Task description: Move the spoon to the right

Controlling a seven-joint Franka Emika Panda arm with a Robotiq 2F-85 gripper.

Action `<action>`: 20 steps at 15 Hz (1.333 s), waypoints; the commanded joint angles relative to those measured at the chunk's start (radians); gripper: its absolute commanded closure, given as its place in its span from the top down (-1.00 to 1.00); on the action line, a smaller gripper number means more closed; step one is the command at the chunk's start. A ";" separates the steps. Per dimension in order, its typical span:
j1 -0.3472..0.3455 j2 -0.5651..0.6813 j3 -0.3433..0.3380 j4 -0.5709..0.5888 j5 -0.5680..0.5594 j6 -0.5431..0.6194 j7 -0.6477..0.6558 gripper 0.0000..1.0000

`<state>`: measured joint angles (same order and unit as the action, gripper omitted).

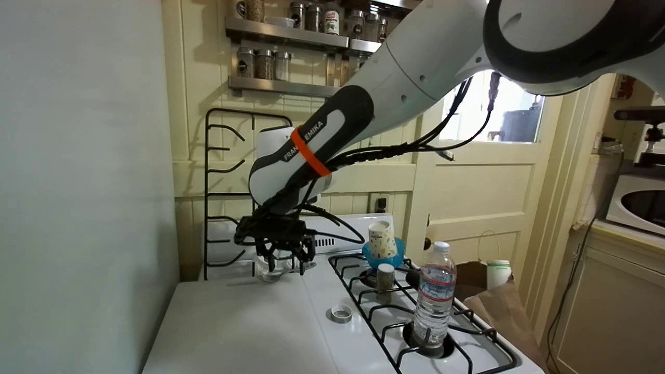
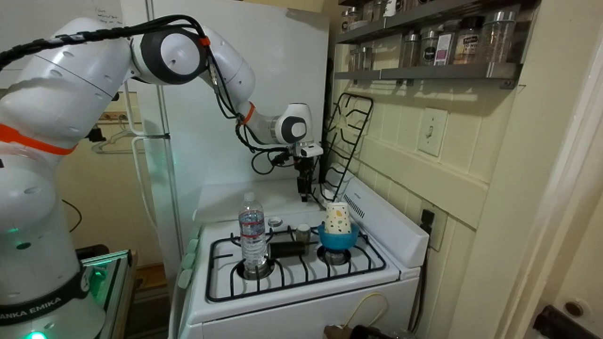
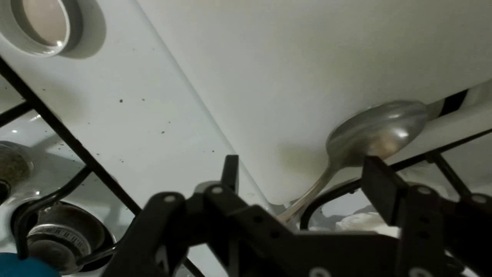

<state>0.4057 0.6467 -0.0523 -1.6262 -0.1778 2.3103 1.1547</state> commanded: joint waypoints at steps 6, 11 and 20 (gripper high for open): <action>0.002 0.055 -0.006 0.082 -0.009 -0.016 0.090 0.77; -0.001 0.085 -0.009 0.124 -0.006 -0.029 0.117 0.74; 0.002 0.157 -0.012 0.200 -0.003 -0.045 0.132 0.10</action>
<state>0.4031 0.7632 -0.0599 -1.4855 -0.1780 2.3066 1.2606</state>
